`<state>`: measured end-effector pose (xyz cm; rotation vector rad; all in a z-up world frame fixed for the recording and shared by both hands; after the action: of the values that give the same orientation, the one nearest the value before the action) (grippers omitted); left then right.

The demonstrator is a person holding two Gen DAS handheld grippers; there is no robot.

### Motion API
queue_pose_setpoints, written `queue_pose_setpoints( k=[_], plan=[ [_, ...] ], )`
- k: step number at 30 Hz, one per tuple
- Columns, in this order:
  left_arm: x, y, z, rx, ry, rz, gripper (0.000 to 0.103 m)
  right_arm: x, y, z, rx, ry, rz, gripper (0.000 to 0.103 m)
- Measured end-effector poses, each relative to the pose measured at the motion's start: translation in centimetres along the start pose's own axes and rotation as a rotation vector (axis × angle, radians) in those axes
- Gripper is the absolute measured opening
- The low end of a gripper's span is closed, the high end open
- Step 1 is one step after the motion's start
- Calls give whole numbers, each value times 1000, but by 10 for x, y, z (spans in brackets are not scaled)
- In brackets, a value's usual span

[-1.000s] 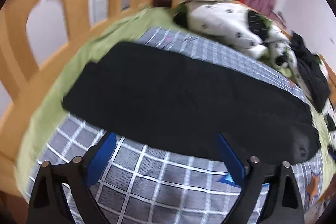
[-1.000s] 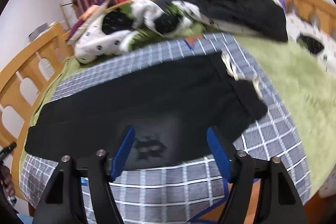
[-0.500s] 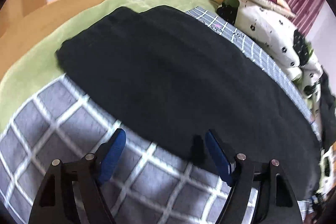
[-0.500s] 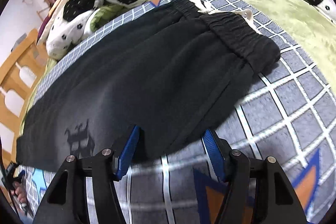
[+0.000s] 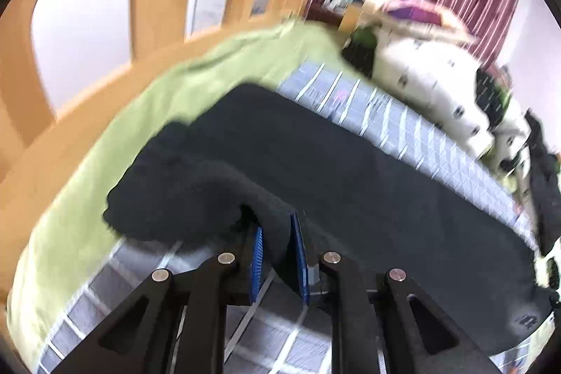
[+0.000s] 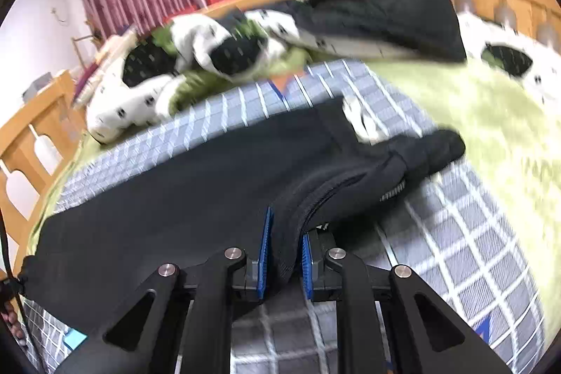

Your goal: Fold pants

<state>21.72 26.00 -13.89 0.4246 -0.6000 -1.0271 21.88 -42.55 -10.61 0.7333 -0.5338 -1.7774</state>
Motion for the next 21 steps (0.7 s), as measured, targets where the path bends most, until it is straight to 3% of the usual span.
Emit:
queue_pose_setpoints(
  k=[5, 11, 16, 21],
  plan=[
    [35, 51, -10, 72, 23, -57, 16, -26, 43, -5, 32, 13, 47, 15],
    [70, 95, -63, 135, 150, -148, 14, -34, 80, -57, 32, -4, 45, 15],
    [90, 96, -121, 108, 265, -232, 14, -33, 97, -121, 10, -64, 37, 15],
    [101, 86, -138, 89, 284, -278, 14, -34, 92, -167, -50, -156, 70, 16]
  ],
)
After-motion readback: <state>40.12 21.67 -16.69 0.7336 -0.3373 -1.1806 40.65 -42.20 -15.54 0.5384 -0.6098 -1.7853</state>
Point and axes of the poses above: each gripper's, at about its wrist camera, not at the fingertips, and z roughly against the way its jaws point, x to its right, y to its top, the point moved 9 cm from there along -z, roughly the way its jaws point, and after that the axes turned 5 degrees about -x, right-handed, at the moved point
